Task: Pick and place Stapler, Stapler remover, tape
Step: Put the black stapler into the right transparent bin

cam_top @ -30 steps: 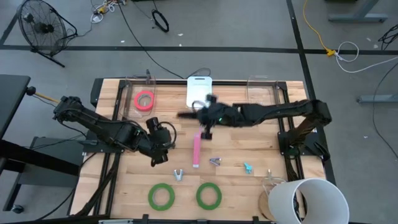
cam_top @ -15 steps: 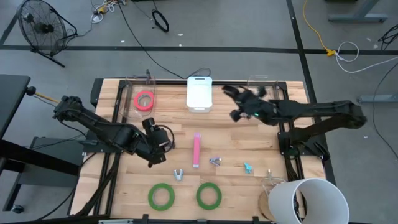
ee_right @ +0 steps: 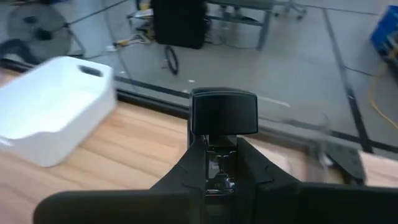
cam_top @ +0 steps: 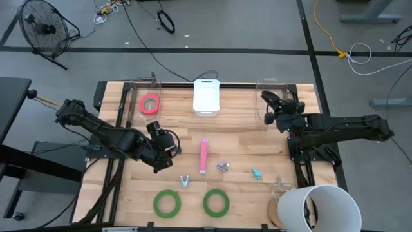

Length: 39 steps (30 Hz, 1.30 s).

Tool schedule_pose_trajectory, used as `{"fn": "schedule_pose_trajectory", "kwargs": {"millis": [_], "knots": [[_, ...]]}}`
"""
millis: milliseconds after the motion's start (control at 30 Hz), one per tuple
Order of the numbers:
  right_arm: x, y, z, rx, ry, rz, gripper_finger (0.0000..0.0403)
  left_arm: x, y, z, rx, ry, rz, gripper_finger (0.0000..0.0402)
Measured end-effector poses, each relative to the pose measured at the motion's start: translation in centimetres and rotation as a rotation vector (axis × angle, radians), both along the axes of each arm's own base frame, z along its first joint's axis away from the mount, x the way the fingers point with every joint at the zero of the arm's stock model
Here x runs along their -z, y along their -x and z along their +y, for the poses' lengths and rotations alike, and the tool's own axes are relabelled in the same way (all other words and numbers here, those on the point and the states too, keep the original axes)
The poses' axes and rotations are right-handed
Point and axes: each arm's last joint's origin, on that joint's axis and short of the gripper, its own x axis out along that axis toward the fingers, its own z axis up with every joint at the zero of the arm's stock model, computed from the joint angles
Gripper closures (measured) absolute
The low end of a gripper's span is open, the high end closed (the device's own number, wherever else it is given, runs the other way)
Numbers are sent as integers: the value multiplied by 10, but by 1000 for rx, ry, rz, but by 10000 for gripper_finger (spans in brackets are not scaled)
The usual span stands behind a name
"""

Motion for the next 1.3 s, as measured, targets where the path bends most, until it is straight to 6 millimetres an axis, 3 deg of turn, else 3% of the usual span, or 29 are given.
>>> {"fn": "schedule_pose_trajectory", "kwargs": {"millis": [567,967,1200,1300], "knots": [[52,21,-21,300,-12,58,366,-1,-1,0,-12,-21,-26,164],[65,22,-30,311,-37,94,364,-1,-1,0,-11,-32,-27,164],[63,19,-34,287,-38,100,241,-1,-1,0,-11,-33,-27,164],[62,17,-34,279,-32,97,206,-1,-1,0,-11,-33,-27,164]]}}
